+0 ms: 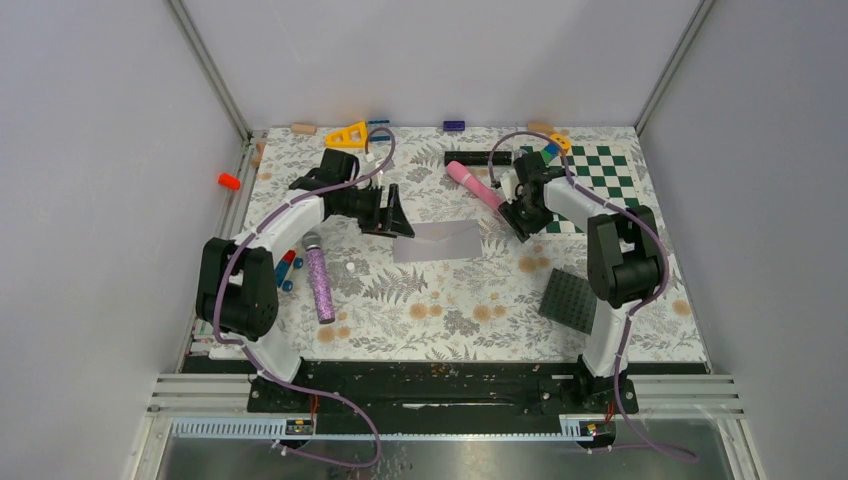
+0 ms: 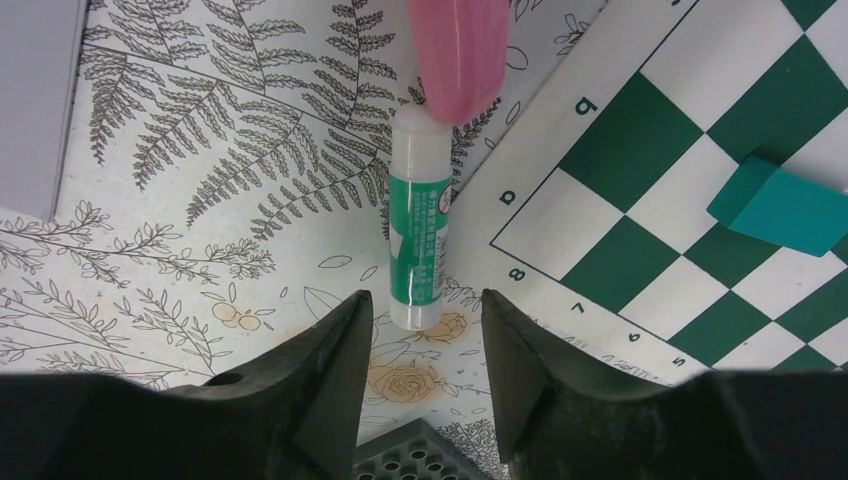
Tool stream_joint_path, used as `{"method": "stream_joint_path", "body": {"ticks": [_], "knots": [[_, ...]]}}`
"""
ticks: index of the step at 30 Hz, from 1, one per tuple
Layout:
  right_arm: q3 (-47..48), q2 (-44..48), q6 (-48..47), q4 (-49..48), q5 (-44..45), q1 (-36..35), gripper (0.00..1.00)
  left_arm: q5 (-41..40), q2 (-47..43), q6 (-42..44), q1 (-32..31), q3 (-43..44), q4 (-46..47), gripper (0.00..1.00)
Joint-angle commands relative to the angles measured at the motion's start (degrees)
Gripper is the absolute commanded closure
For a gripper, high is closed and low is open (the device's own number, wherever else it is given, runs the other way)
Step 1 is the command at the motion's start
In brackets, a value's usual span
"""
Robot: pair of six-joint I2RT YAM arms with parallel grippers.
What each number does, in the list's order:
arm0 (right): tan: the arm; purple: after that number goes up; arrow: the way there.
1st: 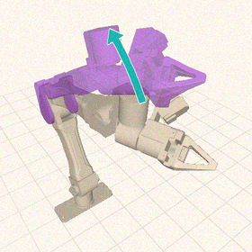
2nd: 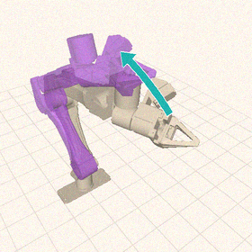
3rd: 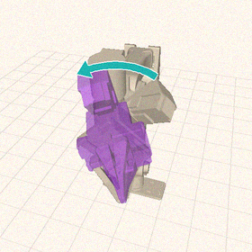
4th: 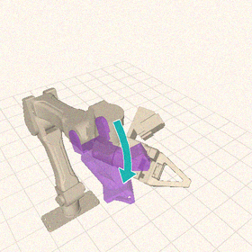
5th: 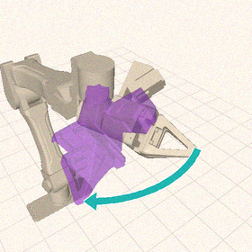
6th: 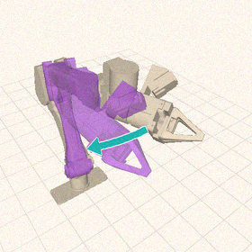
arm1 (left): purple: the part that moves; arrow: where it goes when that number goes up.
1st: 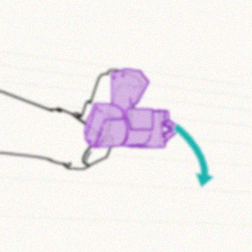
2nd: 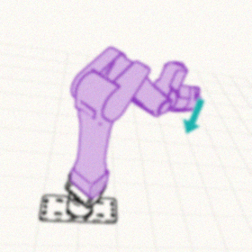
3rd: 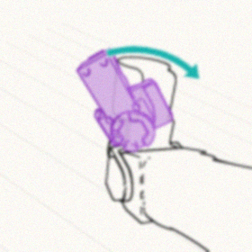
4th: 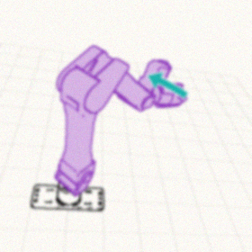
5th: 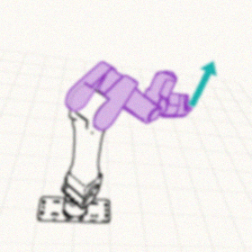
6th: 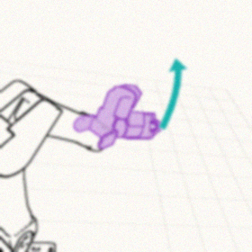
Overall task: Place the letter into the envelope and seal it
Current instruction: Pick up the solid glue from the center of the board.
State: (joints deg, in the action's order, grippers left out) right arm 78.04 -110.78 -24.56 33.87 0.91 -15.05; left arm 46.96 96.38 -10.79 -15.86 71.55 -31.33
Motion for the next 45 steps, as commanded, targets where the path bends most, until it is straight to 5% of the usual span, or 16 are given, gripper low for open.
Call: {"method": "stream_joint_path", "body": {"ticks": [1,45], "knots": [[2.4,-1.0,-0.7,0.1,1.6,-0.6,0.5,2.6,-2.9,0.1,0.9,-0.3,2.4,0.3],[14.7,-8.9,7.0,15.0,0.4,-2.8,0.54,3.7,-7.3,-0.2,3.9,-0.4,1.9,0.29]]}}
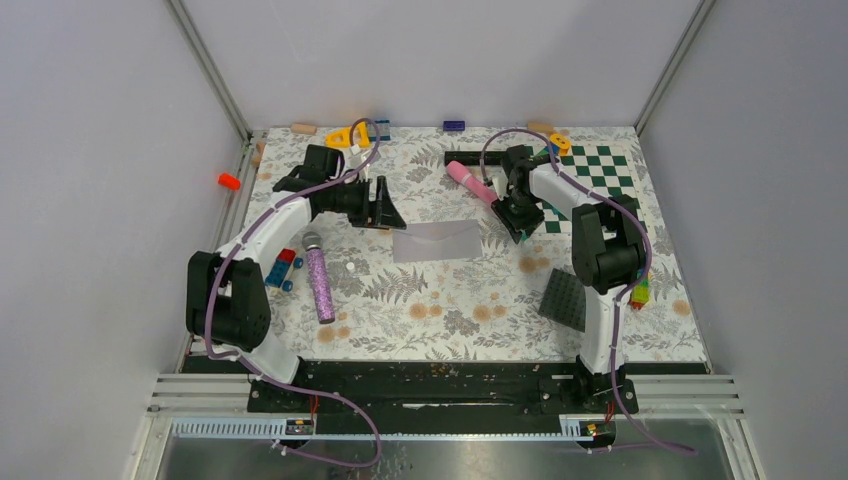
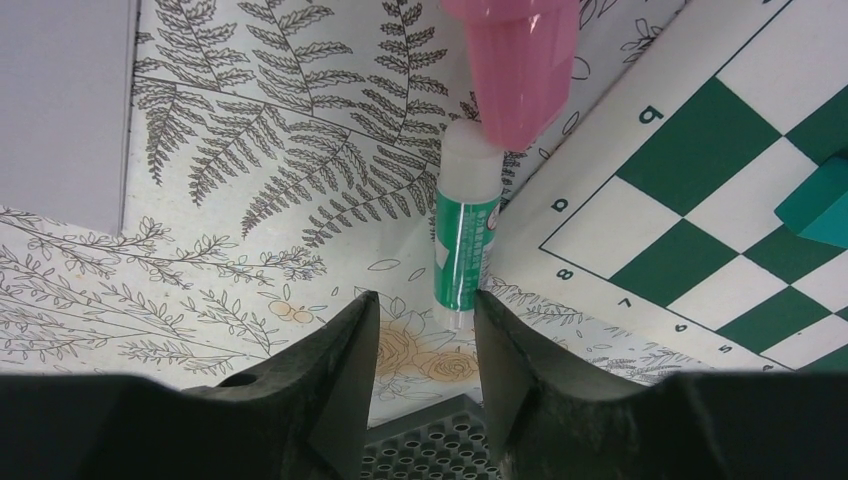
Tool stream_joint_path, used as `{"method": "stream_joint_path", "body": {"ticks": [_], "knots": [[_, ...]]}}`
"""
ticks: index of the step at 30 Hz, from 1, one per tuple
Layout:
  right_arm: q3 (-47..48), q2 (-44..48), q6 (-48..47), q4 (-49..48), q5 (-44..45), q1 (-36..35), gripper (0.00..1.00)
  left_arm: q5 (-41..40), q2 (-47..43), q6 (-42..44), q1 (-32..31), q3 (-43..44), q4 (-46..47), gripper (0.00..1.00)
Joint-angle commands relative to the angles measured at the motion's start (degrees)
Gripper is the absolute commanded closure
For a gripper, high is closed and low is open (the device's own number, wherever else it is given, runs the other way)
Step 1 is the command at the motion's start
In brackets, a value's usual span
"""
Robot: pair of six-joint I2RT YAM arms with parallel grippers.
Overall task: Place the letter into the envelope and seal it
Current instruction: Pick up the solid glue from the center of the board.
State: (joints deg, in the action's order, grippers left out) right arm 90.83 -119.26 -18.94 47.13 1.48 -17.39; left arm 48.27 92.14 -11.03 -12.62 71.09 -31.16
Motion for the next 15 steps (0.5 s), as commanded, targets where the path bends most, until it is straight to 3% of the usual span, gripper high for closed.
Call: {"method": "stream_joint_path", "body": {"ticks": [1,5,15], "knots": [[2.1,-0.5,1.3,2.1,-0.3,-0.5,0.54,2.5,-3.2,0.0,0.7,0.0,1.8,0.29],[2.6,-0.7,0.4,4.4,-4.7,-0.5,0.54,2.7,-3.4,0.0,0.9,-0.1,1.9,0.29],[2.5,0.4,3.1,1.5,-1.8,-0.6,0.49,3.0,-3.2,-0.2,1.5,-0.2,2.3,0.3]]}}
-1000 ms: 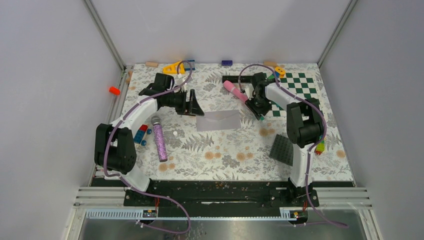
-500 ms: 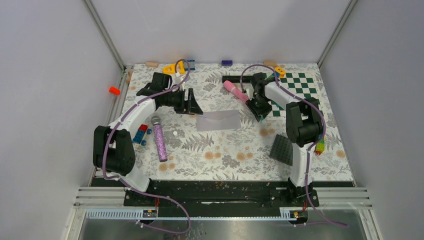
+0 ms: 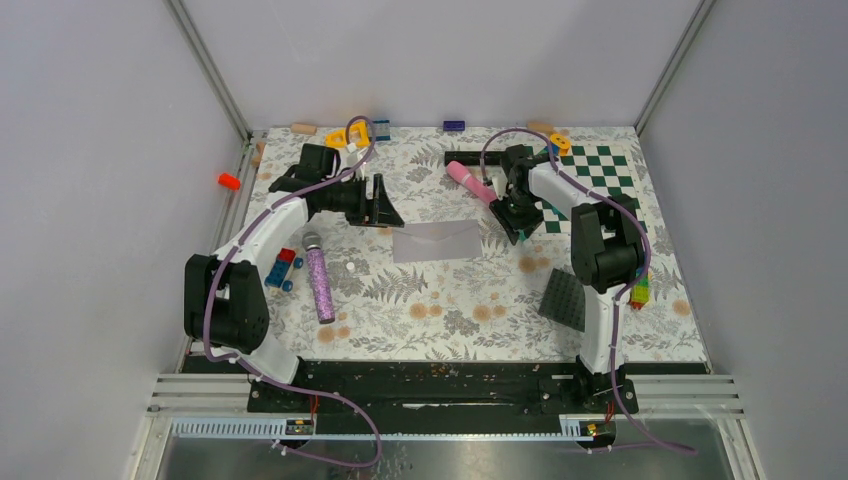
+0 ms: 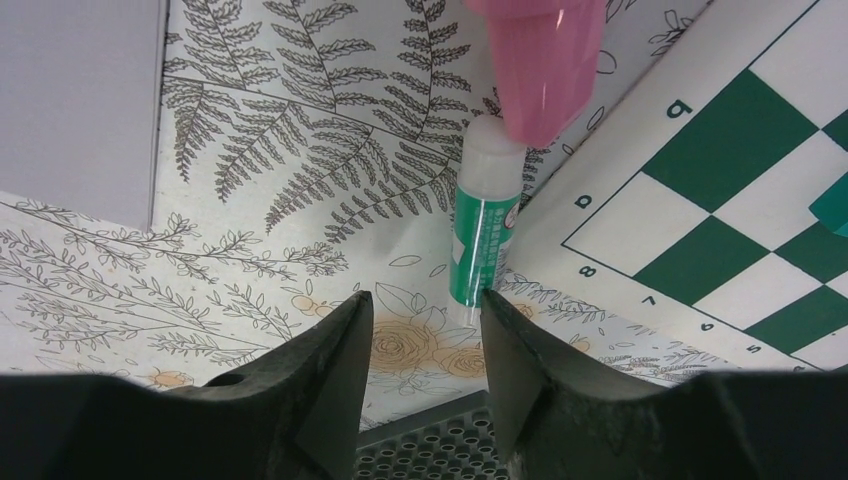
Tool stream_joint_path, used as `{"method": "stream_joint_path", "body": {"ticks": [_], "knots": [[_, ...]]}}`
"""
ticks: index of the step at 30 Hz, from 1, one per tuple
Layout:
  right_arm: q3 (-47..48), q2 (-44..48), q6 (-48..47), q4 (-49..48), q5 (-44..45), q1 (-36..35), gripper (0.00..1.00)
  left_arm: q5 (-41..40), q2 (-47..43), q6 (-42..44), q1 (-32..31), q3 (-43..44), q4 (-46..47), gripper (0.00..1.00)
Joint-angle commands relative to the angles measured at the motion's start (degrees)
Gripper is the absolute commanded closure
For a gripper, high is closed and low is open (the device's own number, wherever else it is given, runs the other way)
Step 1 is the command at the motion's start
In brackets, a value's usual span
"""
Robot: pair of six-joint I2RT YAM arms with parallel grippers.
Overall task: Place the letter into the envelope and seal it
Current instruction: Pick up the solid glue from the center of the board.
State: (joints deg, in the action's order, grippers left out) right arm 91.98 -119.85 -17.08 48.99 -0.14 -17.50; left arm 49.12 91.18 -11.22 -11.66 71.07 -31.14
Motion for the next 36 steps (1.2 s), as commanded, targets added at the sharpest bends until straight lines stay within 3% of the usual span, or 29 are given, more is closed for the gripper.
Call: {"method": "stream_joint_path", "body": {"ticks": [1,5,19,31,36], "knots": [[1.5,1.1,1.3,-0.4,-0.2,-0.5,0.48,2.3,-2.3,0.0,0.6,-0.2,2.3,0.3],[1.8,1.3,2.9,-0.8,1.7,-0.3,0.47,2.9,-2.4,-0.1,1.0,-0.1,2.4,0.29],[-0.5,1.8,19.5,-4.0,-7.6,3.8,0.43,5.7,-0.1,-0.3,3.5,0.7,3.2,0.29],[-4.8,4.0,25.0,-5.5,-2.4,2.5,0.45,5.8,0.1,0.0,6.3,1.7,2.5,0.3],[-5.6,4.3,27.0,-6.0,3.0,0.5,0.52,5.9,0.4,-0.3,7.5,1.8,2.5,0.3]]}}
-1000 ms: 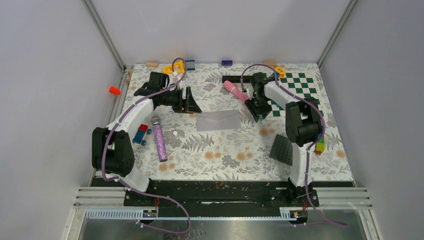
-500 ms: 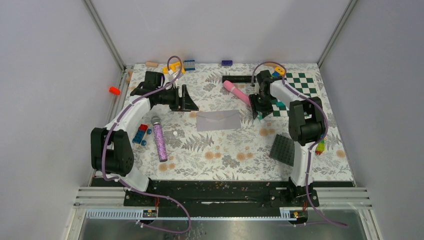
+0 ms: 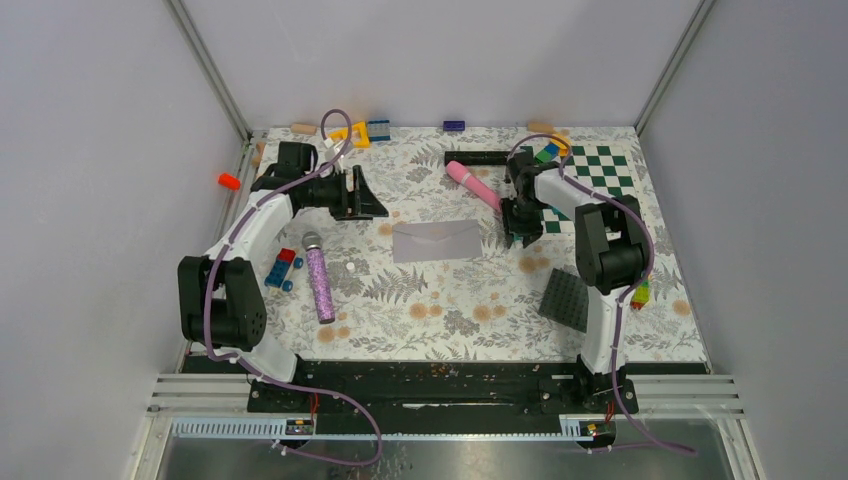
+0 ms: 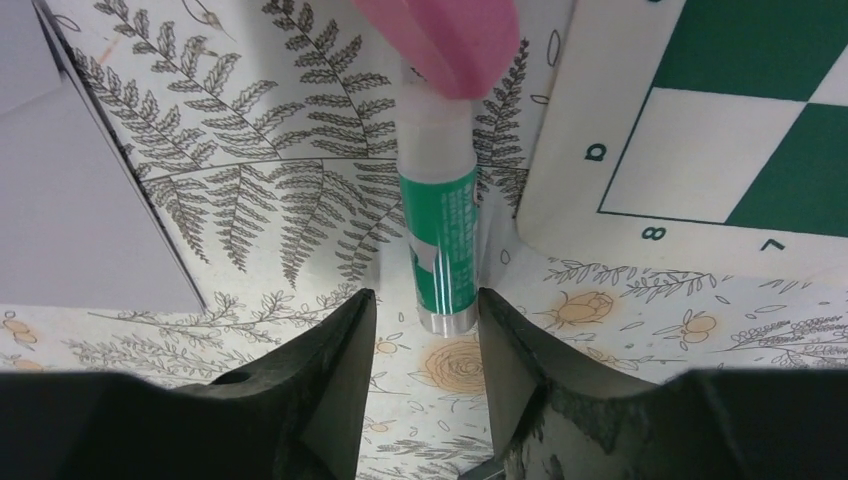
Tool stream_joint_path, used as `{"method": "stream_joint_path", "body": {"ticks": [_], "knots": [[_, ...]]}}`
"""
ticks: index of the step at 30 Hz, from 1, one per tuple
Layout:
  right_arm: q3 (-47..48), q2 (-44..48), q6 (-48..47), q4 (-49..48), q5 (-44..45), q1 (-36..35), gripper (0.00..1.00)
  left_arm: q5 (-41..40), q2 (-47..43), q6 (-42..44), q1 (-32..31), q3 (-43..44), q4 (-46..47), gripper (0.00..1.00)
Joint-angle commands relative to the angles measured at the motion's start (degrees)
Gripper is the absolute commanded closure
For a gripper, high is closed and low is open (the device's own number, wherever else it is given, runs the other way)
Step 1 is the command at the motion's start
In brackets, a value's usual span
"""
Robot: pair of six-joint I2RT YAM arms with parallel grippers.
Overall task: Place the letter into the envelope and seal it
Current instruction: Pick up the solid glue from the center of the board.
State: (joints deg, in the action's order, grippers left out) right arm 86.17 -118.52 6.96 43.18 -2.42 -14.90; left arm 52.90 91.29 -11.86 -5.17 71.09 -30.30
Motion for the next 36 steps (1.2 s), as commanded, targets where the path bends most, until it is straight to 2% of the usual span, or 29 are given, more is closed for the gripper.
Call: {"method": "stream_joint_path", "body": {"ticks": [1,3,7,10,13,18,31,36], "knots": [[0.6,2.6,3.2,0.2,6.1,-2.4,0.54,2.2,0.3,0.2,1.3,1.8,1.6,0.3],[1.3,2.2,3.6,0.5,7.7,-2.9,0.59,2.6,0.1,0.2,1.8,1.6,1.6,0.3],[3.4,0.9,4.5,1.5,11.5,-2.9,0.61,2.9,-0.2,0.1,2.7,1.3,1.6,0.3],[3.5,0.7,4.6,1.5,12.3,-2.9,0.7,3.4,-0.6,-0.1,3.3,1.1,1.6,0.3],[3.1,1.1,4.5,1.2,12.4,-3.0,0.84,3.4,-0.9,-0.1,3.5,1.1,1.5,0.3],[1.3,2.3,3.4,-0.9,10.8,-3.0,0.9,3.4,-1.3,0.2,3.6,0.7,1.5,0.3],[-7.3,15.0,-2.2,-6.9,-5.6,-3.0,0.9,4.3,-0.3,1.0,3.2,2.0,2.8,0.28],[-7.6,17.7,-4.4,-7.9,-15.6,-3.1,0.91,4.0,2.2,1.5,-0.5,5.2,4.9,0.23]]}}
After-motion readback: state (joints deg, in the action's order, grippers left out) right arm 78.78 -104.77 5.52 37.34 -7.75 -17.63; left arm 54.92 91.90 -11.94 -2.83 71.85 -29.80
